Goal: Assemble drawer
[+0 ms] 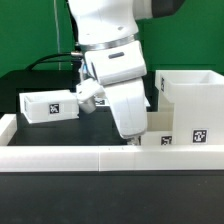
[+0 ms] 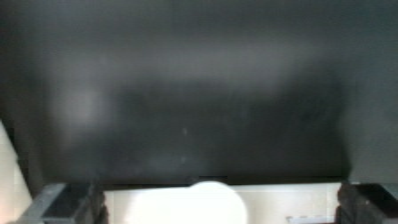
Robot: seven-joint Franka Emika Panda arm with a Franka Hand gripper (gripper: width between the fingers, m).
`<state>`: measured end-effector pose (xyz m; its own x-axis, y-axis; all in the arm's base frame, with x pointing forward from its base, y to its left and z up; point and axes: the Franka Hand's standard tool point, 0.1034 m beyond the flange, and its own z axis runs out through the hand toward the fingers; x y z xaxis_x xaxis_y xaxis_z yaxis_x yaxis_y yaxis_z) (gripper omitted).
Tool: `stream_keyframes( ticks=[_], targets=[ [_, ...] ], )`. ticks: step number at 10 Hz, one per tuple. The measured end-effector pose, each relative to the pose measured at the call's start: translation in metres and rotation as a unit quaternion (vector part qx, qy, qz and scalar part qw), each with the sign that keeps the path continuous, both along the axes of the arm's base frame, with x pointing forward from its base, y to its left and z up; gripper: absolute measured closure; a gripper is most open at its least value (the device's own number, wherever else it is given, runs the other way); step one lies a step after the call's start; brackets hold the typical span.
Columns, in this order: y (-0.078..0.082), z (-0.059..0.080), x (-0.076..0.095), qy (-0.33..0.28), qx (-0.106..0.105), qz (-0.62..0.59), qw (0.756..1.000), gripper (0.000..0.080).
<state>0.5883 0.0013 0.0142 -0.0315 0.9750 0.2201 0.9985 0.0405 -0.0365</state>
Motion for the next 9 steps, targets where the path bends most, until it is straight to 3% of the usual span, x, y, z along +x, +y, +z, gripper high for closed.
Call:
stream_keyframes(
  ticks=[4, 8, 9],
  targets=[
    [0.035, 0.005, 0.003, 0.006, 0.002, -0.019, 1.0, 0.0151],
    [0.034, 0.006, 0.005, 0.008, -0.004, -0.018, 1.0, 0.0151],
    [0.024, 0.005, 0.004, 0.006, -0.005, -0.013, 1.0, 0.0151]
  ],
)
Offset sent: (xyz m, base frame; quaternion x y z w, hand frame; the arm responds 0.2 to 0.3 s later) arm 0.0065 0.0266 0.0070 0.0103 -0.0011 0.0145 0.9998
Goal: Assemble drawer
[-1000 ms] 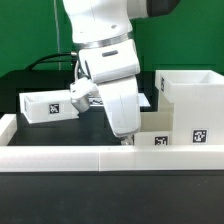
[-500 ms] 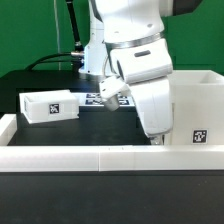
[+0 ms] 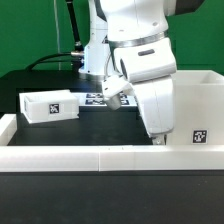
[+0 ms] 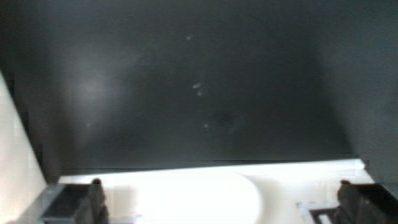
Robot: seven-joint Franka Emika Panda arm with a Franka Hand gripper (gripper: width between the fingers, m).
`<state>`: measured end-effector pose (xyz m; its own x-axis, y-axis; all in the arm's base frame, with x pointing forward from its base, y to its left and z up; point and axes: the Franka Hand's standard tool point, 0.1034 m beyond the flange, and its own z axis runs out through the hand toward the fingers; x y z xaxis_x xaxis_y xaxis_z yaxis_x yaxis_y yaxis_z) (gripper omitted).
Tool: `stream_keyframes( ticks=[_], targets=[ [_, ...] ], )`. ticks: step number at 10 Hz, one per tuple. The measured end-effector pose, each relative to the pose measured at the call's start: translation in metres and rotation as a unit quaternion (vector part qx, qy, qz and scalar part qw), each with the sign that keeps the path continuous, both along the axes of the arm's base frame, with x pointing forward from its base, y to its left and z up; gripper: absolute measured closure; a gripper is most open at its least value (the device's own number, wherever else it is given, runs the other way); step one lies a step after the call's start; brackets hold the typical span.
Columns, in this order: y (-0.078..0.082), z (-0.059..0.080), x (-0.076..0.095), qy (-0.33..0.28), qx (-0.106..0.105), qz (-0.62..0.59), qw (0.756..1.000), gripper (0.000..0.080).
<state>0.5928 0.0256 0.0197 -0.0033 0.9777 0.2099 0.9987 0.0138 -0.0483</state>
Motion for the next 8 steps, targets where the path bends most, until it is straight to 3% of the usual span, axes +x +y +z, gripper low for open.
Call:
stream_keyframes(
  ticks=[1, 3, 5, 6, 8],
  targets=[
    [-0.016, -0.001, -0.002, 0.003, -0.002, 0.0, 1.0, 0.0151],
    [-0.046, 0.011, -0.001, -0.006, -0.011, -0.017, 1.0, 0.0151],
    [-0.079, 0.029, -0.016, -0.024, -0.026, -0.045, 0.998, 0.0151],
    [-0.085, 0.032, -0.03, -0.029, -0.033, -0.061, 0.997, 0.0151],
    [-0.082, 0.037, -0.055, -0.033, -0.043, -0.117, 0.992, 0.0151]
  ],
)
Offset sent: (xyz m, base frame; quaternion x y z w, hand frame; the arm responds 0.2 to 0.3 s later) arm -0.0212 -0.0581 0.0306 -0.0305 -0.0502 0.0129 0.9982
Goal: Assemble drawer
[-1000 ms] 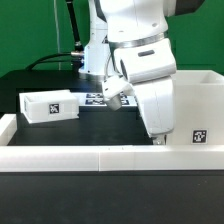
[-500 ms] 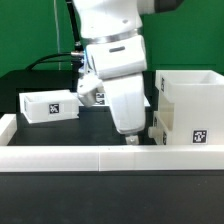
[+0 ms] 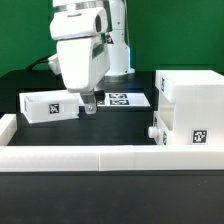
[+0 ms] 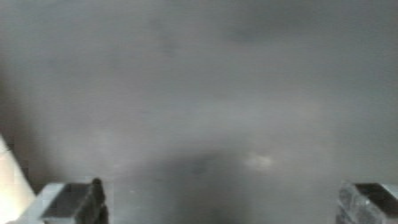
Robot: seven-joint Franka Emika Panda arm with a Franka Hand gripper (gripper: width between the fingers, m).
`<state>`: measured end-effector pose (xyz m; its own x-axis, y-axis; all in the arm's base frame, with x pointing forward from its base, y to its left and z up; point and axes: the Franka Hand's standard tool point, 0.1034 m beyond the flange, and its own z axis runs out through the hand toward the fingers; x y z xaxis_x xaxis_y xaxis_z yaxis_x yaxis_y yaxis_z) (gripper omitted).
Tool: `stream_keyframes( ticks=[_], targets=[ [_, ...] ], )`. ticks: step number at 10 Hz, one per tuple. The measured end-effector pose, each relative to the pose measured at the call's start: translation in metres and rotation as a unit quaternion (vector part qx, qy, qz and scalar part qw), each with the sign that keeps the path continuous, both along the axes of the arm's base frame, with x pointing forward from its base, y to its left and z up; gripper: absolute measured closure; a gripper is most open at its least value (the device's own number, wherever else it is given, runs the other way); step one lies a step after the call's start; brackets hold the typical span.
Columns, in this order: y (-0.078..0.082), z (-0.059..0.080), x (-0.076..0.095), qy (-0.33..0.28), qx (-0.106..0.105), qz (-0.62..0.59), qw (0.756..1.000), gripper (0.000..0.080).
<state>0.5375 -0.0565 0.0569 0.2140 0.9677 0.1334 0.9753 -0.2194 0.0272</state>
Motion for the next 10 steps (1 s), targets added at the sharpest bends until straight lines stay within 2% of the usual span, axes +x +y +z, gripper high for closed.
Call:
stream_keyframes(
  ticks=[1, 5, 9, 10],
  targets=[
    [0.003, 0.004, -0.01, 0.005, -0.003, -0.014, 1.0, 0.0151],
    [0.003, 0.004, -0.012, 0.009, -0.002, -0.032, 0.999, 0.0151],
    [0.001, 0.005, -0.014, 0.015, 0.004, -0.176, 0.984, 0.0151],
    [0.0, 0.008, -0.024, 0.014, 0.004, -0.23, 0.973, 0.0151]
  ],
)
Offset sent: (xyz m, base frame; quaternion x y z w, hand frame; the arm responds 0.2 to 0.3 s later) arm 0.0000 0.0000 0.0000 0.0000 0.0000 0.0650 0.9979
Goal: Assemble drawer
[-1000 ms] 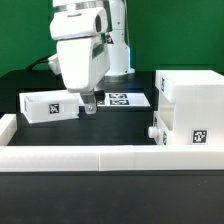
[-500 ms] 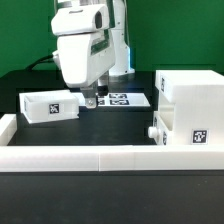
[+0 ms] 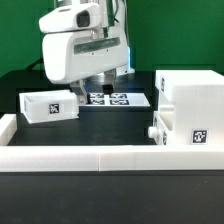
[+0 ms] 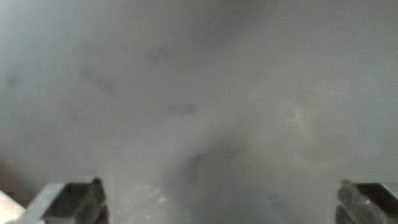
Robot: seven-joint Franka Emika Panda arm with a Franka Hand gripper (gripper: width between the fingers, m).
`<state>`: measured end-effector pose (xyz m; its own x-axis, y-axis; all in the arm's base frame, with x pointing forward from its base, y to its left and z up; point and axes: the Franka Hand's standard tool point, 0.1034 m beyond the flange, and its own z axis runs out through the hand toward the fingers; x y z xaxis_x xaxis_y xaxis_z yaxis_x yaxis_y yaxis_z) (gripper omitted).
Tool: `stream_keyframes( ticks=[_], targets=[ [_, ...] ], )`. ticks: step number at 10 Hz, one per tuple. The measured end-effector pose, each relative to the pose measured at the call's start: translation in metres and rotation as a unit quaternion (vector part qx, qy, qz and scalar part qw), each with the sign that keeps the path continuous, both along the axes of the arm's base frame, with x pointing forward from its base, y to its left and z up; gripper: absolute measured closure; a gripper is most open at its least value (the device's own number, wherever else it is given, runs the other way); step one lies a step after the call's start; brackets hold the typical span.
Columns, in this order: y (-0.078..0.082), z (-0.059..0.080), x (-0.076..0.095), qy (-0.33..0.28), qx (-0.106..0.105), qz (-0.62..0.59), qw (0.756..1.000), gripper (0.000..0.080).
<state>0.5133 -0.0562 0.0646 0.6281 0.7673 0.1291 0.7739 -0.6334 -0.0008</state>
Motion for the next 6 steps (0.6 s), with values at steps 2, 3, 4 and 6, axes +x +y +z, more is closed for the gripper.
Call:
stream_keyframes(
  ticks=[2, 3, 4, 6],
  targets=[
    [-0.007, 0.007, -0.028, 0.016, 0.001, -0.096, 0.995, 0.0151],
    [-0.014, 0.012, -0.035, 0.018, -0.001, -0.126, 0.992, 0.0151],
    [-0.022, 0.021, -0.032, 0.012, -0.003, -0.143, 0.99, 0.0151],
    [-0.02, 0.019, -0.032, 0.015, 0.002, -0.177, 0.984, 0.0151]
  ],
)
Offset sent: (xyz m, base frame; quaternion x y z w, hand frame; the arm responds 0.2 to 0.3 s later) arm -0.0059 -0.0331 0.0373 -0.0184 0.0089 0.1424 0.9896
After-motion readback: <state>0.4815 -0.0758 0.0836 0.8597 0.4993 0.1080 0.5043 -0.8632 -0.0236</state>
